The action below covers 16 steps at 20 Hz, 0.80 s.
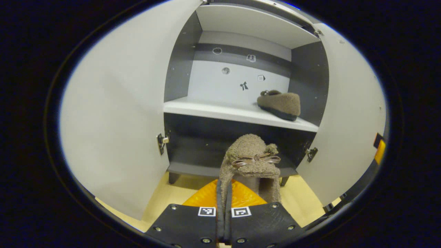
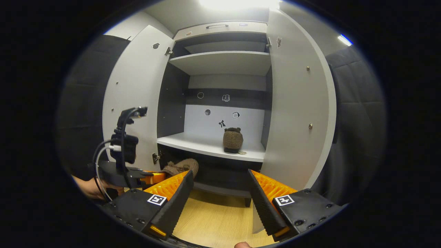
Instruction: Grab one shoe with the right hand and put it into the shoe cabinet, grab the other shoe with the left hand and put it into the shoe cabinet; then close the right door with the right hand and the left door with the left hand.
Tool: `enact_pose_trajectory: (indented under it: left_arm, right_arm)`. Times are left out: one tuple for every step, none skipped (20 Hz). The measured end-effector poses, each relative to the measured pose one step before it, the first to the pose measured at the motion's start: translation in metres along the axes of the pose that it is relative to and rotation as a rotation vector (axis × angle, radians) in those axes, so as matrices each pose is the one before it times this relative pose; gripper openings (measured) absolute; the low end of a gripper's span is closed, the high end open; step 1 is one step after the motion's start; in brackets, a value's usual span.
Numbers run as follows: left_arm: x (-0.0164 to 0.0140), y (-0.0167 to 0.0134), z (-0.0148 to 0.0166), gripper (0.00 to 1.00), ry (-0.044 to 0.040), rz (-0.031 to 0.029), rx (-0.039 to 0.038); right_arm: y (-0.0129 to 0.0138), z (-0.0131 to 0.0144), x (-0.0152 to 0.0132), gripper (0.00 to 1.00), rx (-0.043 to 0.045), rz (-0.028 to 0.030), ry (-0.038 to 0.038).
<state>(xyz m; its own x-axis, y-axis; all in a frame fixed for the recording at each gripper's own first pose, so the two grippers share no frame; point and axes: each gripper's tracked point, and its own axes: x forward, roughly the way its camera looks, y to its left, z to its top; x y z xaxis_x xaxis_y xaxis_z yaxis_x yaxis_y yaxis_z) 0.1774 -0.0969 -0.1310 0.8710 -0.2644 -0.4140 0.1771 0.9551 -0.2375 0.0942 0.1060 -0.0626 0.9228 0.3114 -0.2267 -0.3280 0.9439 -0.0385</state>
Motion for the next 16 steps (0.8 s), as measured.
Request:
enact_pose_trajectory:
  left_arm:
    - [-0.00337,-0.00037,0.0131,0.02,-0.02057,-0.00169,-0.00301]
    - [0.00096,-0.00141,0.01242,0.08,-0.01859,-0.00203,-0.00295]
    - [0.0036,-0.00099,0.01045,0.04,-0.01509,0.00125,-0.00415]
    - [0.00102,-0.00045,0.0103,0.0,-0.01588,-0.00098,-0.00699]
    - [0.00208,-0.00047,0.0115,0.0,-0.01552,-0.00345,-0.00833]
    - [0.00555,-0.0025,0.01257,0.0,-0.0153,-0.00379,-0.00747]
    - [0.00592,-0.00098,0.01065,0.0,-0.01683,-0.00134,-0.0033]
    - [0.00691,-0.00029,0.00965,0.01,-0.01388,0.00016,-0.001]
    - [0.0078,0.00034,0.00847,0.01,-0.01218,-0.00077,0.00174]
    - [0.00812,-0.00106,0.00844,0.01,-0.01126,-0.00238,0.00098]
    - [0.00812,-0.00051,0.00789,0.01,-0.01243,-0.00116,-0.00083]
    - [0.00775,-0.00036,0.00816,0.01,-0.01387,-0.00095,-0.0037]
    - [0.00848,-0.00018,0.00817,0.01,-0.01323,-0.00063,-0.00538]
    - [0.00836,0.00045,0.00696,0.02,-0.01161,-0.00086,-0.00981]
    - [0.00741,0.00059,0.00527,0.01,-0.00951,-0.00231,-0.01013]
    - [0.00891,-0.00012,0.00638,0.01,-0.00854,-0.00109,-0.00749]
  right_arm:
    - [-0.00031,-0.00054,-0.00052,0.98,0.00172,-0.00079,0.00094]
    - [0.00031,-0.00077,-0.00011,0.98,0.0021,0.00204,0.0]
    - [0.0008,-0.00012,-0.00018,0.98,0.00176,0.00209,-0.00171]
    - [0.00006,-0.00074,0.00038,0.98,0.00174,0.00095,-0.00079]
    - [0.0003,-0.00069,0.00053,0.98,0.00242,0.00007,0.00003]
    - [-0.00007,-0.00102,0.00074,0.98,0.00238,-0.00086,0.00011]
    - [-0.00013,0.00018,0.00033,0.98,0.00245,-0.00303,0.00064]
    - [-0.0001,-0.00093,0.00004,0.98,0.00166,-0.00395,0.00121]
    - [-0.00082,-0.00023,0.00049,0.98,0.00169,-0.00481,0.00003]
    - [-0.00091,-0.00079,0.00028,0.98,0.00089,-0.00426,0.00075]
    - [-0.00066,-0.00033,-0.00035,0.98,-0.00045,-0.00464,0.00152]
    - [-0.0021,-0.00128,0.00118,0.98,-0.00067,-0.00764,0.00221]
    - [-0.00156,-0.00007,0.00024,0.98,0.00131,-0.00698,0.00168]
    - [-0.00125,-0.00038,0.00087,0.98,0.00315,-0.00699,0.00138]
    - [-0.00072,-0.00019,0.00039,0.98,0.00445,-0.00512,0.00144]
    - [-0.00056,-0.00049,0.0008,0.98,0.00464,-0.00493,0.00121]
